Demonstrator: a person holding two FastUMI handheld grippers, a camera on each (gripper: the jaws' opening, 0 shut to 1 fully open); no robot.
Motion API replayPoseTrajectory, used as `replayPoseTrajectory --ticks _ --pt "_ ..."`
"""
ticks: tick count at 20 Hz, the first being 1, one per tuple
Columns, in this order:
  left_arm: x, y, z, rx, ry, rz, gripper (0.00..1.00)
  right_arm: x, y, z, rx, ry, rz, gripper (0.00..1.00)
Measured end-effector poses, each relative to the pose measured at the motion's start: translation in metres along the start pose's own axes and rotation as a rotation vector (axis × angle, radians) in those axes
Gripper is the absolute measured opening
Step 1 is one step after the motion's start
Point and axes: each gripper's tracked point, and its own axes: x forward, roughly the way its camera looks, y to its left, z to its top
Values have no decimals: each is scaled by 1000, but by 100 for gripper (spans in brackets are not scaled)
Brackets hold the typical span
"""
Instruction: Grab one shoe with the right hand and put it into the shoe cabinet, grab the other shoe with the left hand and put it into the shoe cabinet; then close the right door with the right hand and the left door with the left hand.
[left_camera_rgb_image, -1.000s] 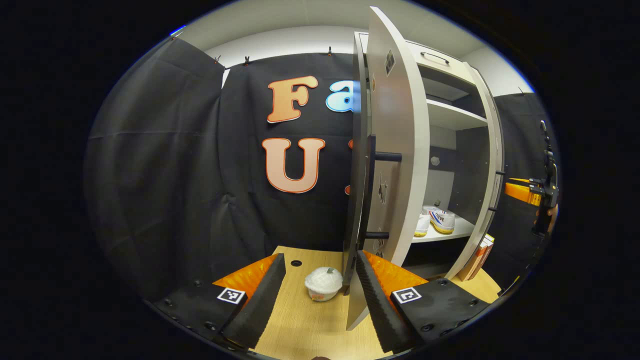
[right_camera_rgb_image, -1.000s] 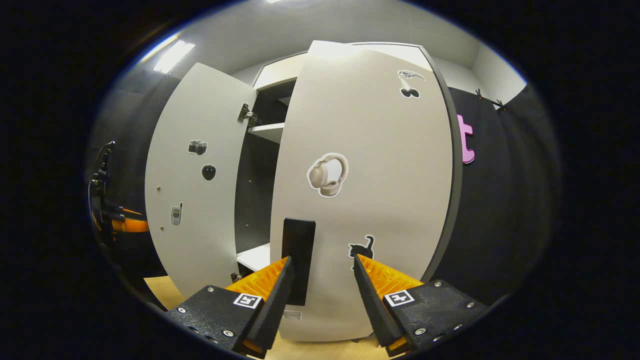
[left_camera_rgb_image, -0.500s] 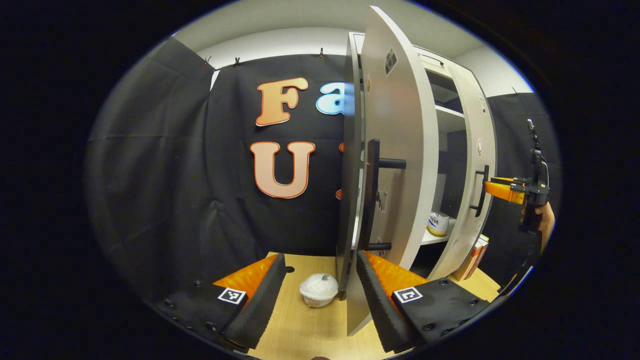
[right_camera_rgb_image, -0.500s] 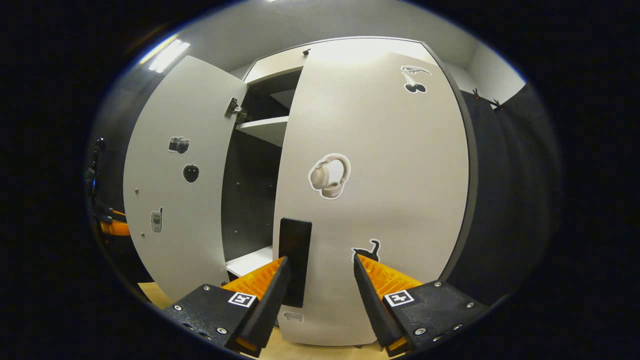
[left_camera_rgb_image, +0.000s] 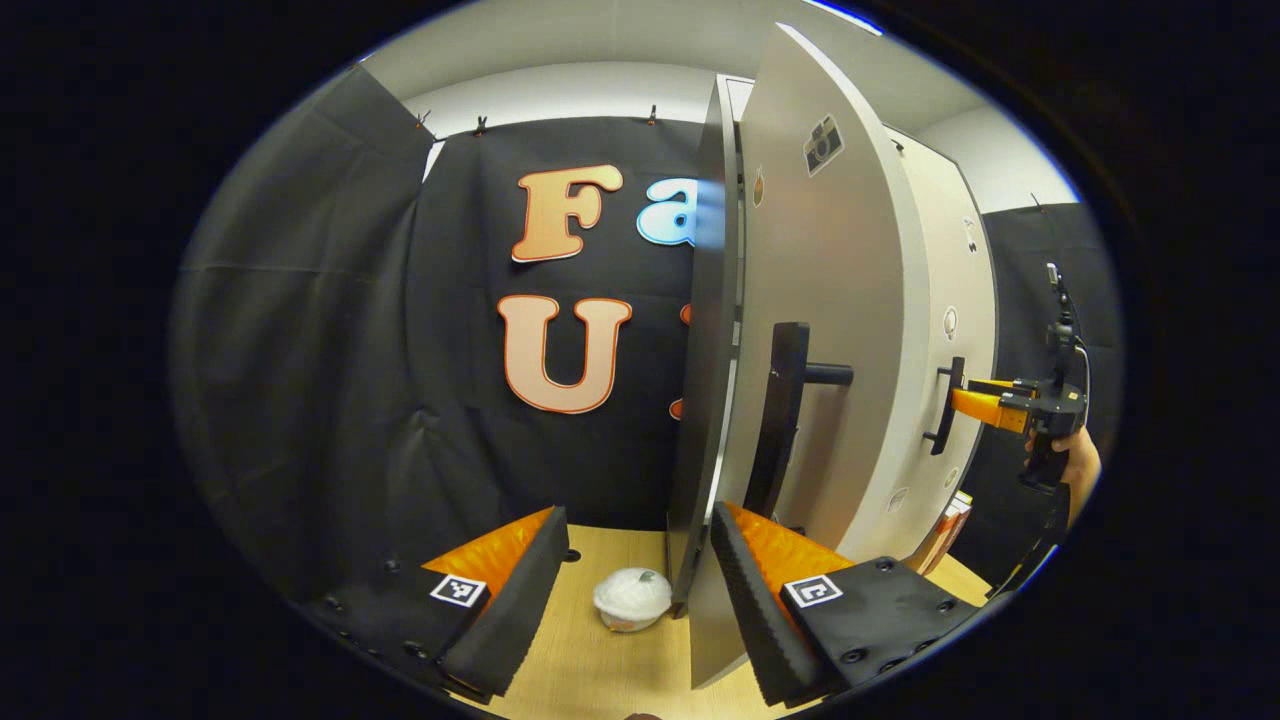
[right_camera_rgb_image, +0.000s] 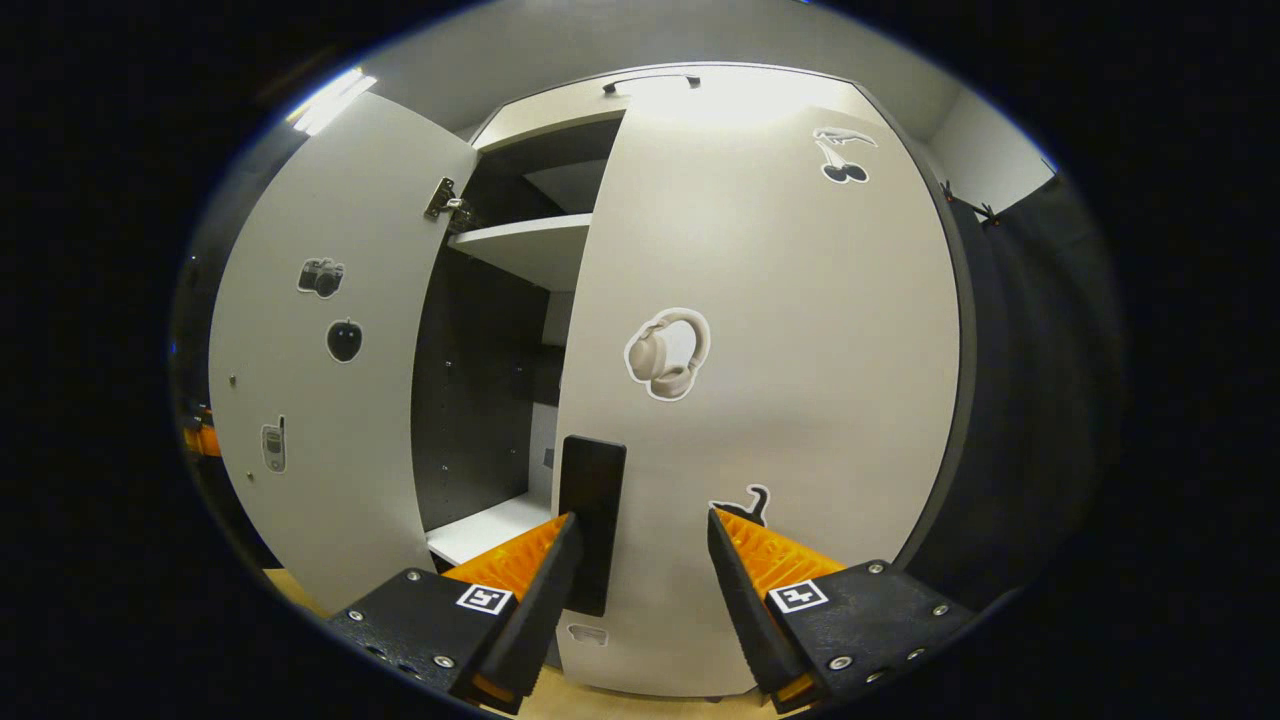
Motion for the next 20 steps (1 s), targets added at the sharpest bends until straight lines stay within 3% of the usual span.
replayPoseTrajectory --ticks 1,6,7,9,11,14,17,19,20 --pt "1 0 0 2 3 -5 96 -1 -1 0 0 2 -5 78" --pt "2 -2 0 -3 2 -35 93 -22 -2 4 -31 -27 -16 78" --pt "2 -4 1 -2 0 -40 97 -31 -3 3 -34 -28 -19 78" --pt "2 -7 2 3 -2 -50 96 -45 -8 2 -39 -27 -24 78" --pt "2 -12 2 11 1 -69 88 -59 -13 2 -42 -24 -29 78" --pt "-2 -31 6 21 -11 -122 96 -80 -23 7 -47 -26 -41 78" --pt "-3 -45 6 37 -11 -151 88 -99 -33 12 -53 -32 -58 78" --pt "-2 -56 4 29 -10 -186 96 -109 -39 12 -60 -30 -68 78" --pt "-1 -64 4 23 -7 -204 88 -114 -41 11 -61 -30 -70 78"
